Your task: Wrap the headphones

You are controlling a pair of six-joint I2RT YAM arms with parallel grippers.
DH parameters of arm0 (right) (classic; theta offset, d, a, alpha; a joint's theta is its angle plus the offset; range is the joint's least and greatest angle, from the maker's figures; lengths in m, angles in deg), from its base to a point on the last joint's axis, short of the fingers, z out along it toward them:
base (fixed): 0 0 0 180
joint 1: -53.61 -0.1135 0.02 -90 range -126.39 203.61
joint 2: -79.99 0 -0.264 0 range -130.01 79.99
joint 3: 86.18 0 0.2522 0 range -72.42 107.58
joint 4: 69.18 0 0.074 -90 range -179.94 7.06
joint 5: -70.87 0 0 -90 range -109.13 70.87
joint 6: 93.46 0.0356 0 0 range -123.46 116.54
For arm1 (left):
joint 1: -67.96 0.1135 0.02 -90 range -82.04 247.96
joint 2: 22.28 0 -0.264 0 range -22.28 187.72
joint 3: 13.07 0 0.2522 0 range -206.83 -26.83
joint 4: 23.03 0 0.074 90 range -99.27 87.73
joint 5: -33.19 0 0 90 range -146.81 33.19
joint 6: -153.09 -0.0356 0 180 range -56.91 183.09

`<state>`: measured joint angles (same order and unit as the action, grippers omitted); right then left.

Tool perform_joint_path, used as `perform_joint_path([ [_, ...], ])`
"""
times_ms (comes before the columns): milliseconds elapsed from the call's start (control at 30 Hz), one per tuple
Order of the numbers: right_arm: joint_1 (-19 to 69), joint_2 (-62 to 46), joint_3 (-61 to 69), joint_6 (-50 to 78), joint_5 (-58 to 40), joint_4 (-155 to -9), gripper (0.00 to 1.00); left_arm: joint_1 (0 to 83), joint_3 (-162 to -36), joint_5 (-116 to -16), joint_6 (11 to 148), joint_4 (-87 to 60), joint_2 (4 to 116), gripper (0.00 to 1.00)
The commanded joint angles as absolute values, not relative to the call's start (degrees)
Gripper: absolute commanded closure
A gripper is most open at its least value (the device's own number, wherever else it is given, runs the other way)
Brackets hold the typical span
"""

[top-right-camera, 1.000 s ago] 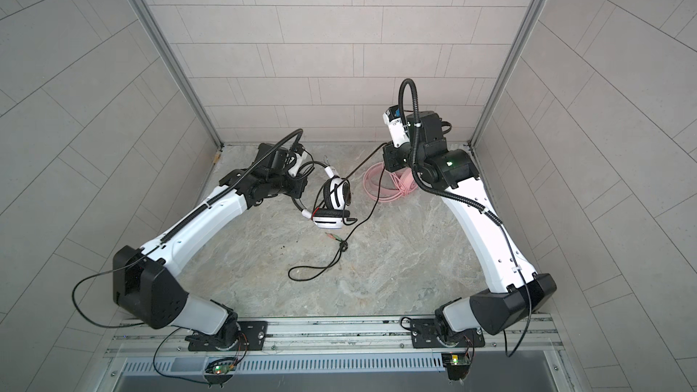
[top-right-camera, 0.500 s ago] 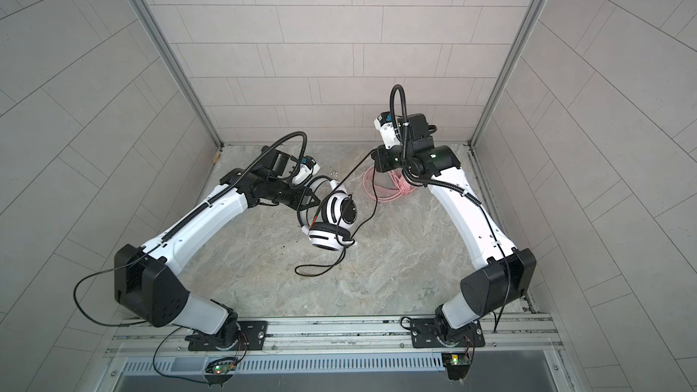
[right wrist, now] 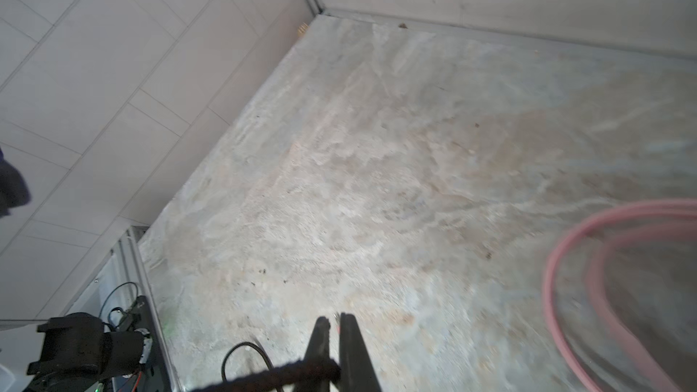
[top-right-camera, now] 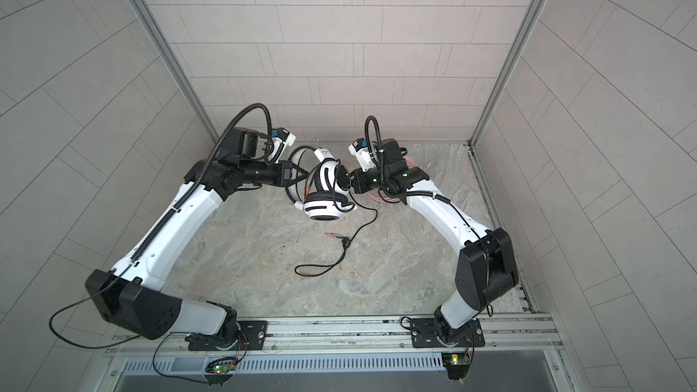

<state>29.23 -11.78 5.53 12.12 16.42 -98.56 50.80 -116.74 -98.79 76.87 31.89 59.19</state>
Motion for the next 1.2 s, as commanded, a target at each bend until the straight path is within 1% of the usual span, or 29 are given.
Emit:
perform_joint_path([
  [0,29.55,-16.55,1.98,18.55,17.67,-88.22,0.84,51.31,-125.62,-108.43,80.81,29.78,57.42,1.0],
  [133,29.27,-21.87,2.08,23.19,21.85,-75.82,0.65,51.27,-127.84,-112.92,87.92,25.72,59.04,1.0],
  [200,29.32,-25.18,3.57,24.43,21.91,-72.09,0.59,51.3,-129.24,-113.79,89.25,25.18,59.6,1.0],
  [267,29.2,-28.54,5.56,25.42,21.93,-69.22,0.55,51.35,-131.61,-113.94,89.14,26.6,60.39,1.0],
  [400,28.64,-34.34,7.49,31.34,24.4,-61.13,0.52,51.55,-136.27,-113.94,88.67,30.37,62.01,1.0],
  [533,27.71,-33.64,2.84,33.97,25.25,-56.21,0.51,52.71,-138.92,-112.72,88.74,32.02,63.23,1.0],
  [667,31.24,-28.17,-5.7,27.64,22.92,-63.01,0.5,54.4,-139.26,-110.6,89.23,31.4,64.1,1.0],
  [733,34.01,-23.45,-10.96,24.04,20.03,-67.36,0.5,54.88,-139.35,-110.35,89.56,30.36,64.59,1.0],
  [833,35.66,-17.51,-17.87,20.65,15.29,-71.09,0.48,55.52,-139.26,-108.92,90.32,28.75,64.55,1.0],
  [900,35.94,-17.16,-19.22,20.18,13.29,-72.92,0.47,56.08,-139.09,-108.57,91.06,27.31,64.52,1.0],
  [1000,35.55,-17.53,-20.17,21.8,14.94,-71.82,0.46,56.98,-139.42,-108.57,93.12,24.79,65.02,1.0],
  [1167,30.68,-17.38,-21.36,23.2,17.07,-66.97,0.45,57.53,-140.63,-107.28,95.35,22.94,66.38,1.0],
])
